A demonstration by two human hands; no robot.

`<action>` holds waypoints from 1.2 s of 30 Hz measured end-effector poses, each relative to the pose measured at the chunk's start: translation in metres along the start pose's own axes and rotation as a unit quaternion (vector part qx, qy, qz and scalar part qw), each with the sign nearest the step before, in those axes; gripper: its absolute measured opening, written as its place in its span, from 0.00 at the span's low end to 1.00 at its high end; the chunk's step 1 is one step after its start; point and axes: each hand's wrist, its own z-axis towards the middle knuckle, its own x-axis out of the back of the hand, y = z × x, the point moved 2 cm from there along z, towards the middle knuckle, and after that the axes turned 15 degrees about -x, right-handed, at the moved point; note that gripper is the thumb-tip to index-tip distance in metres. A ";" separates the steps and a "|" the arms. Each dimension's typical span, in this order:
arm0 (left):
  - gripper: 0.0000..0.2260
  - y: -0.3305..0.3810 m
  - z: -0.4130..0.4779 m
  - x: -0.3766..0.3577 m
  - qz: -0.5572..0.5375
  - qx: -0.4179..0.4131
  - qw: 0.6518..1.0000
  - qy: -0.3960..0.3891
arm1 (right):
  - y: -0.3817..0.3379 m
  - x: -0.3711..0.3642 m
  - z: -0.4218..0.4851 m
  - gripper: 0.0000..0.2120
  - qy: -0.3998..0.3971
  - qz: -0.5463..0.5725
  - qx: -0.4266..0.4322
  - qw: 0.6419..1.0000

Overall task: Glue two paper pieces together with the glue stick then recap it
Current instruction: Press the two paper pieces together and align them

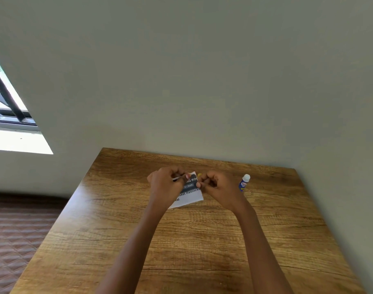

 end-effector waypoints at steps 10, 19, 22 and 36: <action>0.07 -0.015 0.002 0.004 -0.059 0.024 0.998 -0.001 | 0.028 -0.008 -0.012 0.03 -0.075 0.054 -0.027 0.995; 0.05 0.003 0.019 -0.009 -0.057 -0.036 0.995 -0.079 | 0.017 -0.007 0.000 0.03 0.004 0.086 -0.047 0.995; 0.09 -0.002 0.019 -0.004 -0.037 -0.045 0.996 -0.068 | 0.021 -0.005 0.000 0.02 0.028 0.125 -0.064 0.990; 0.01 -0.051 -0.027 -0.013 -0.229 0.184 0.956 -0.013 | 0.052 -0.018 -0.008 0.05 0.020 0.254 -0.211 0.944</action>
